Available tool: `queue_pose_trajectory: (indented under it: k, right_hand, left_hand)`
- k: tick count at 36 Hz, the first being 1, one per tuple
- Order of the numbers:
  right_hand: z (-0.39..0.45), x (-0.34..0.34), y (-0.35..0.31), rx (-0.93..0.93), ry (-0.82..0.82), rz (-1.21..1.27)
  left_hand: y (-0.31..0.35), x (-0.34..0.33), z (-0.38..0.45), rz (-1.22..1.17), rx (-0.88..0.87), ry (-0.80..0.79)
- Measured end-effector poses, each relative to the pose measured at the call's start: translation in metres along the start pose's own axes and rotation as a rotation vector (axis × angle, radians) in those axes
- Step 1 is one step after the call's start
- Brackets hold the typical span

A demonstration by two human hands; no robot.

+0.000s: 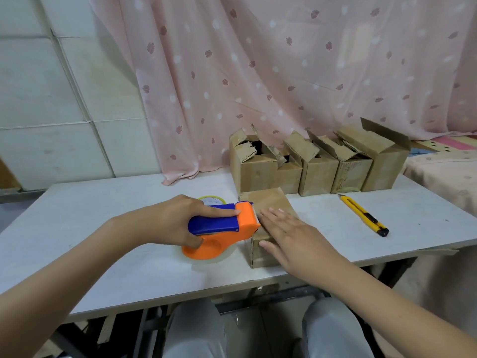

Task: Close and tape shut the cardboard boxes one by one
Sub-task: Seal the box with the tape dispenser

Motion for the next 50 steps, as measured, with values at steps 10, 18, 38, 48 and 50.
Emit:
queue_pose_trajectory:
  k: [10, 18, 38, 48, 50]
  right_hand:
    - [-0.001, 0.003, 0.003, -0.024, 0.03, -0.057]
    - [-0.002, 0.011, -0.006, -0.039, -0.005, 0.097]
    - [0.058, -0.002, 0.013, -0.816, -0.328, 0.303]
    - [0.068, 0.026, 0.014, -0.677, -0.386, 0.351]
    - [0.061, 0.041, 0.012, -0.621, -0.351, 0.441]
  left_hand:
    - [-0.014, 0.007, -0.016, 0.055, 0.035, -0.049]
    - [-0.039, 0.011, -0.044, 0.092, 0.086, -0.048]
    - [-0.035, 0.006, -0.03, 0.124, 0.05, -0.016]
    - [-0.035, 0.006, -0.029, 0.122, 0.052, -0.026]
    - [-0.034, 0.008, -0.03, 0.1, 0.052, -0.011]
Point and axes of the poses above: each hand's wrist, its own z-axis towards the middle knuckle, its own x-axis out of the back of the hand, y = z × x, the point moved 8 cm from there along z, towards the middle knuckle, and after that the axes turned 3 degrees about y, right-handed, at the moved point
